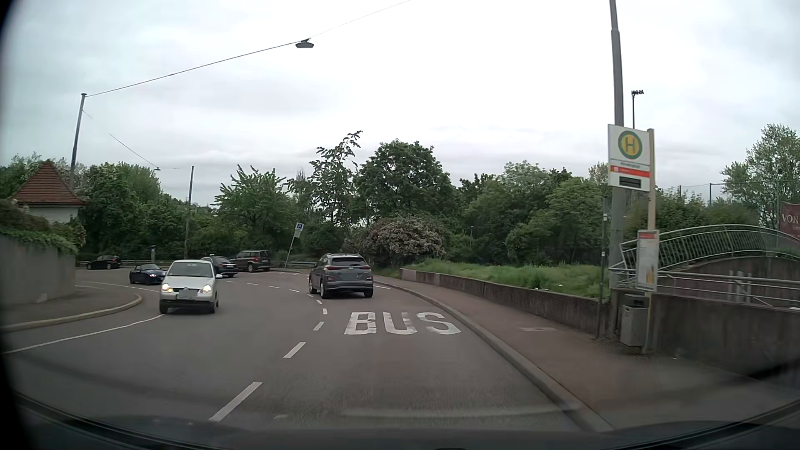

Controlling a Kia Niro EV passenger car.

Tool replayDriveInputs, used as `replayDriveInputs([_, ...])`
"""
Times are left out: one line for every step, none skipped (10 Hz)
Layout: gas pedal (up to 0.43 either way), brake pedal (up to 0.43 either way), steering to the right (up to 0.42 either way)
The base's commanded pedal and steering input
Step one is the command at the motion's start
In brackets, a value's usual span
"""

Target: Follow the waypoints while adhering to traffic rules and regulations

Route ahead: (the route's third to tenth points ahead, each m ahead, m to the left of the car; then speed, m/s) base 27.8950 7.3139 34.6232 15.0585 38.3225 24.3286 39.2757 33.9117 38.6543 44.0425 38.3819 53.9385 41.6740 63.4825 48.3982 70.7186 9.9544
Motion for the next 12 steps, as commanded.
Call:
replayDriveInputs([0.0,0.067,-0.005])
replayDriveInputs([0.0,0.073,-0.01])
replayDriveInputs([0.0,0.085,-0.013])
replayDriveInputs([0.0,0.085,-0.014])
replayDriveInputs([0.0,0.091,-0.016])
replayDriveInputs([0.0,0.091,-0.02])
replayDriveInputs([0.0,0.091,-0.027])
replayDriveInputs([0.0,0.091,-0.037])
replayDriveInputs([0.0,0.098,-0.048])
replayDriveInputs([0.0,0.098,-0.063])
replayDriveInputs([0.0,0.104,-0.079])
replayDriveInputs([0.0,0.098,-0.105])
